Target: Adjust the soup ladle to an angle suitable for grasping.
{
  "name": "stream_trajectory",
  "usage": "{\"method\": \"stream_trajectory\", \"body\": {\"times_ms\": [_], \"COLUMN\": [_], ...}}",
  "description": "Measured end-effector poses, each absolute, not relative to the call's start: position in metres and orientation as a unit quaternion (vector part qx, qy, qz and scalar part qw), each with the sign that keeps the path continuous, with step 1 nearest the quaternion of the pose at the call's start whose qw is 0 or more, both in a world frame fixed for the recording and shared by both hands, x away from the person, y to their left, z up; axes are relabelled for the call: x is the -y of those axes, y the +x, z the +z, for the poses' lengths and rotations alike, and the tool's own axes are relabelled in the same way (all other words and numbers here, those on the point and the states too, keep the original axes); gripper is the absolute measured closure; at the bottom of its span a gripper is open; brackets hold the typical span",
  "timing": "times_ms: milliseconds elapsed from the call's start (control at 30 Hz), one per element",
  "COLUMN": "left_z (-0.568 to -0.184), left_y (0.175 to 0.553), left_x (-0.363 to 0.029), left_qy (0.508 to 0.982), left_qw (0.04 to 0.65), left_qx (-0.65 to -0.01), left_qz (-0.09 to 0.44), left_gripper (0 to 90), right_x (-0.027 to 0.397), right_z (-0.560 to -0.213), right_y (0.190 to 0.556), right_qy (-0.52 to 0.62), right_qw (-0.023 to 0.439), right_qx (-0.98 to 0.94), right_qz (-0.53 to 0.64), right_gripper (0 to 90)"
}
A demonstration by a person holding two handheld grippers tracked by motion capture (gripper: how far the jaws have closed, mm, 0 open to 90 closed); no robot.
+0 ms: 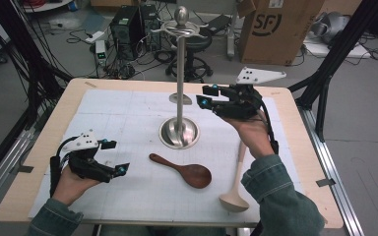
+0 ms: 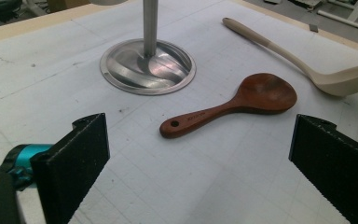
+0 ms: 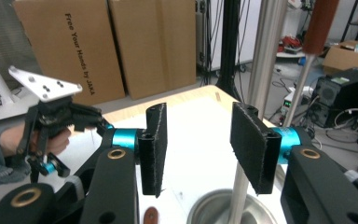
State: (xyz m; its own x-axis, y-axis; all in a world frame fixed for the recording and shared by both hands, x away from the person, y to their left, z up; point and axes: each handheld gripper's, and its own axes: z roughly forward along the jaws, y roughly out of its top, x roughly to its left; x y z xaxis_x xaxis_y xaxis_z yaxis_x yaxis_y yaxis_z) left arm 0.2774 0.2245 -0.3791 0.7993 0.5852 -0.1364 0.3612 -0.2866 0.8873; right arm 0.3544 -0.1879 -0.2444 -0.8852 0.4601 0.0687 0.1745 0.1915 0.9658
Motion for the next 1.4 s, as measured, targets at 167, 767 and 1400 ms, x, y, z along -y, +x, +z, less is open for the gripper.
{"method": "stream_trajectory", "body": {"times_ms": [167, 767, 1400], "left_z": [-0.382, -0.389, -0.39], "left_y": [0.278, 0.278, 0.278], "left_x": [-0.224, -0.223, -0.224], "left_qy": [0.794, 0.796, 0.794], "left_qw": [0.517, 0.511, 0.511], "left_qx": [-0.3, -0.304, -0.31], "left_qz": [0.108, 0.112, 0.116], "left_gripper": [5.5, 5.6, 5.5], "right_x": [0.196, 0.242, 0.276], "right_z": [-0.259, -0.318, -0.371], "right_y": [0.349, 0.326, 0.309], "right_qy": [0.217, 0.259, 0.319], "right_qw": [0.119, 0.106, 0.118], "right_qx": [-0.77, -0.789, -0.787], "right_qz": [0.588, 0.547, 0.514], "right_gripper": [60.4, 89.1, 89.6]}}
